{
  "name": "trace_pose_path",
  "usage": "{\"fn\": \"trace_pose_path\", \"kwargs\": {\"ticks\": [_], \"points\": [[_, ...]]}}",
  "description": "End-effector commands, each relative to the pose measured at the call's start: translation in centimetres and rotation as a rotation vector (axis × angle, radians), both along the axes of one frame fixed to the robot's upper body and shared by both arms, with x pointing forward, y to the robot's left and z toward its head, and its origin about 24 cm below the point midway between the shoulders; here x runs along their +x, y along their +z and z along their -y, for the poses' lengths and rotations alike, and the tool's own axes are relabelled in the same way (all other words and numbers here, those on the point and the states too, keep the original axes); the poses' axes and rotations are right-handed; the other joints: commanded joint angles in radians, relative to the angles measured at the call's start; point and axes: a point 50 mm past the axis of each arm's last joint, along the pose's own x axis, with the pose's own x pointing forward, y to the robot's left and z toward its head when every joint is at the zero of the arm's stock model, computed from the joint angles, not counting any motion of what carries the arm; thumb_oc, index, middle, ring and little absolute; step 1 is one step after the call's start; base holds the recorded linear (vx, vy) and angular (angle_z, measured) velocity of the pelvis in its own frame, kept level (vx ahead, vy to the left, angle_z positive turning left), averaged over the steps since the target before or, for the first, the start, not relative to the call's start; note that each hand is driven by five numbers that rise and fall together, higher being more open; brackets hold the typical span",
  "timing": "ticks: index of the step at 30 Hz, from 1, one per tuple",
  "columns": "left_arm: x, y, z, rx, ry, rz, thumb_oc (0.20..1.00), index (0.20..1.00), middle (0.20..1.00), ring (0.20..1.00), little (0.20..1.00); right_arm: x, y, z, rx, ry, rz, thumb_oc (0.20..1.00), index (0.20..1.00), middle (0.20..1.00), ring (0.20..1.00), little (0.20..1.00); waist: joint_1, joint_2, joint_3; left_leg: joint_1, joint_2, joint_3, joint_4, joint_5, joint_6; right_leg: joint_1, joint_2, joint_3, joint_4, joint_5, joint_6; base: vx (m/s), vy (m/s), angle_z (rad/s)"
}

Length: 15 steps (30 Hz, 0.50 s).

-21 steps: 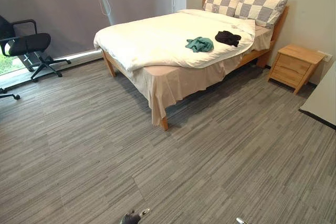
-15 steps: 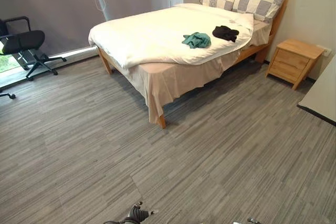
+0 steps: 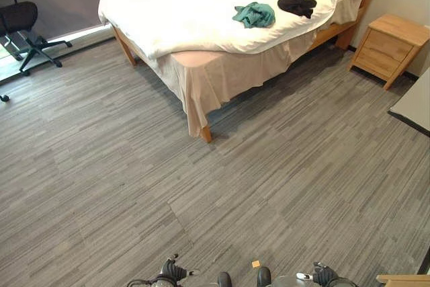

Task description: Tidy up the quilt and then pick up the clothes from the bed and put them into the laundry hamper.

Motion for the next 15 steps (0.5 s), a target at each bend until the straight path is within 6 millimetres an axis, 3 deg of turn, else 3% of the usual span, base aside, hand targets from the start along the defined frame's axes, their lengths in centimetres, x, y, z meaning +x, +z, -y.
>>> {"fn": "trace_pose_path", "kwargs": {"ticks": [1, 2, 3, 4, 6, 8, 9, 10, 11, 12, 14, 15], "points": [[2.2, 0.9, -1.7, 0.044, 0.018, 0.051, 1.000, 1.000, 1.000, 1.000, 1.000, 0.7, 0.0, -0.2, -0.013, 0.049, -0.010, 1.000, 1.000, 1.000, 1.000, 1.000, 0.009, -0.042, 0.031, 0.044, 0.026, -0.016, -0.051, -0.044, -0.033, 0.015, -0.133, 0.002, 0.006, 0.055, 0.191, 0.02, 0.077, 0.03], [2.2, 0.9, -1.7, 0.044, 0.018, 0.052, 1.000, 1.000, 1.000, 1.000, 1.000, 0.8, 0.0, -0.2, -0.013, 0.049, -0.009, 1.000, 1.000, 1.000, 1.000, 1.000, 0.010, -0.043, 0.030, 0.042, 0.025, -0.016, -0.051, -0.044, -0.033, 0.011, -0.135, 0.004, 0.012, 0.052, 0.192, 0.14, 0.191, 0.03], [2.5, 1.0, -1.9, 0.044, 0.037, 0.054, 1.000, 1.000, 1.000, 1.000, 1.000, 1.1, 0.2, 0.2, -0.021, 0.038, -0.005, 1.000, 1.000, 1.000, 1.000, 1.000, -0.001, -0.030, 0.056, 0.075, 0.016, -0.021, -0.051, -0.065, -0.014, -0.093, -0.176, -0.005, 0.237, 0.120, 0.238, 0.20, 0.212, 0.02], [2.6, 1.1, -2.1, 0.045, 0.040, 0.055, 1.000, 1.000, 1.000, 1.000, 1.000, 1.3, 0.3, 0.4, -0.023, 0.025, 0.002, 1.000, 1.000, 1.000, 1.000, 1.000, -0.011, -0.017, 0.070, 0.092, 0.023, -0.029, -0.051, -0.076, -0.011, -0.143, -0.178, -0.005, 0.329, 0.144, 0.232, 0.34, 0.254, -0.14], [2.8, 1.2, -2.2, 0.049, 0.037, 0.059, 1.000, 1.000, 1.000, 1.000, 1.000, 1.4, 0.3, 0.4, -0.021, 0.016, 0.011, 1.000, 1.000, 1.000, 1.000, 1.000, -0.021, -0.010, 0.079, 0.114, 0.025, -0.035, -0.051, -0.090, -0.015, -0.190, -0.183, -0.015, 0.375, 0.134, 0.224, 0.32, 0.068, 0.00], [2.6, 1.1, -2.3, 0.057, 0.004, 0.044, 1.000, 1.000, 1.000, 1.000, 1.000, 0.9, 0.2, 0.4, -0.015, -0.002, 0.007, 1.000, 1.000, 1.000, 1.000, 1.000, -0.072, -0.016, 0.083, 0.195, 0.017, -0.061, -0.051, -0.162, -0.040, -0.227, -0.177, -0.078, 0.158, 0.126, 0.197, 0.57, -0.077, 0.54], [2.5, 1.1, -2.2, 0.059, -0.009, 0.039, 1.000, 1.000, 1.000, 1.000, 1.000, 0.9, 0.2, 0.3, -0.009, -0.005, 0.007, 1.000, 1.000, 1.000, 1.000, 1.000, -0.084, -0.025, 0.078, 0.211, 0.011, -0.062, -0.051, -0.179, -0.051, -0.231, -0.175, -0.084, 0.065, 0.135, 0.202, 0.37, -0.082, 0.42], [2.5, 1.1, -2.2, 0.059, -0.009, 0.038, 1.000, 1.000, 1.000, 1.000, 1.000, 0.8, 0.2, 0.3, -0.009, -0.005, 0.007, 1.000, 1.000, 1.000, 1.000, 1.000, -0.085, -0.020, 0.081, 0.216, 0.017, -0.063, -0.051, -0.181, -0.053, -0.221, -0.170, -0.088, 0.057, 0.137, 0.202, 0.57, -0.150, 0.42], [2.2, 0.9, -2.1, 0.056, -0.032, 0.015, 1.000, 1.000, 1.000, 1.000, 1.000, 0.2, 0.0, 0.2, -0.004, -0.019, -0.010, 1.000, 1.000, 1.000, 1.000, 1.000, -0.116, -0.028, 0.070, 0.264, 0.025, -0.075, -0.051, -0.220, -0.078, -0.250, -0.161, -0.093, -0.131, 0.183, 0.218, 0.73, -0.202, 0.39], [1.8, 0.7, -2.1, 0.057, -0.053, -0.006, 1.000, 1.000, 1.000, 1.000, 1.000, -0.2, -0.1, 0.3, -0.007, -0.021, -0.021, 1.000, 1.000, 1.000, 1.000, 1.000, -0.134, -0.021, 0.063, 0.300, 0.036, -0.081, -0.051, -0.246, -0.085, -0.271, -0.161, -0.081, -0.159, 0.195, 0.224, 0.85, -0.242, 0.49], [1.5, 0.6, -2.1, 0.061, -0.078, -0.022, 1.000, 1.000, 1.000, 1.000, 1.000, -0.7, -0.2, 0.5, -0.009, -0.029, -0.034, 1.000, 1.000, 1.000, 1.000, 1.000, -0.132, -0.015, 0.058, 0.303, 0.045, -0.080, -0.051, -0.252, -0.089, -0.261, -0.152, -0.080, -0.170, 0.193, 0.216, 0.50, -0.126, 0.52], [1.4, 0.5, -1.6, 0.048, -0.063, -0.021, 1.000, 1.000, 1.000, 1.000, 1.000, -0.8, -0.2, 1.0, -0.020, -0.018, -0.055, 1.000, 1.000, 1.000, 1.000, 1.000, -0.136, 0.011, 0.045, 0.328, 0.076, -0.093, 0.000, -0.149, -0.111, -0.227, -0.111, -0.067, -0.149, 0.207, 0.176, 0.43, -0.089, 0.44]]}}
